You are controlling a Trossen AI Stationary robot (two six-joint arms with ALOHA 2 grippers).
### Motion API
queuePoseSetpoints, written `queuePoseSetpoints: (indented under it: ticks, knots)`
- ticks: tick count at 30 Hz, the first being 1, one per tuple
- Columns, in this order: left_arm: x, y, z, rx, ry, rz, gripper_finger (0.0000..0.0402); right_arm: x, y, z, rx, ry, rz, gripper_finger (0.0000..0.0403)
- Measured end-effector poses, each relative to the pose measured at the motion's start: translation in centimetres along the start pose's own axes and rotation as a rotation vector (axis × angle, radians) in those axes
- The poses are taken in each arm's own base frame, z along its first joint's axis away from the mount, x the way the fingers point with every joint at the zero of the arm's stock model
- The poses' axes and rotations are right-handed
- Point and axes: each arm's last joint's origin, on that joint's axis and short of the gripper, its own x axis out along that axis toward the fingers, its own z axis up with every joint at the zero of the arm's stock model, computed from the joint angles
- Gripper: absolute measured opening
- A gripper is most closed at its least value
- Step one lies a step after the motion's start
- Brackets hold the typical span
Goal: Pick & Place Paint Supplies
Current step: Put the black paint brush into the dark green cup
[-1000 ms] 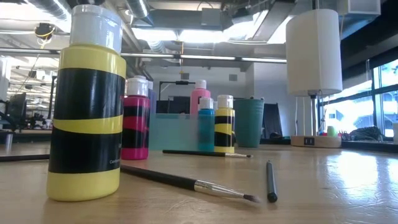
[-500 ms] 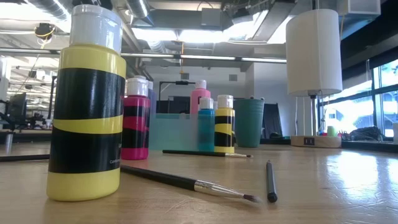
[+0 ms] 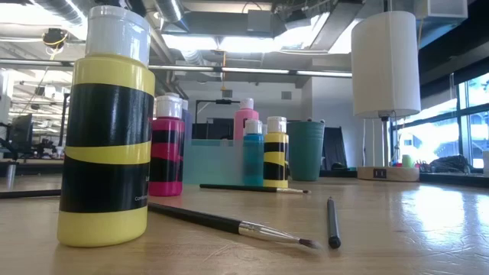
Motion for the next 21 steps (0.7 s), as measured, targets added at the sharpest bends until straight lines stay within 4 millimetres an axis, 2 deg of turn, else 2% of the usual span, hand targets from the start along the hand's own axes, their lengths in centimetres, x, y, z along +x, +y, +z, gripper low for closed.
queuePoseSetpoints:
  ticks: [6,21]
  knots:
    - [0.33,-0.15,0.04,0.004,-0.014,-0.031,0.0153,0.05,-0.01,0.0,0.002,0.0,0.0,0.0]
    - [0.34,0.11,-0.24,0.019,0.011,-0.004,0.0073,-0.04,-0.17,0.04,0.024,-0.003,-0.003,0.0]
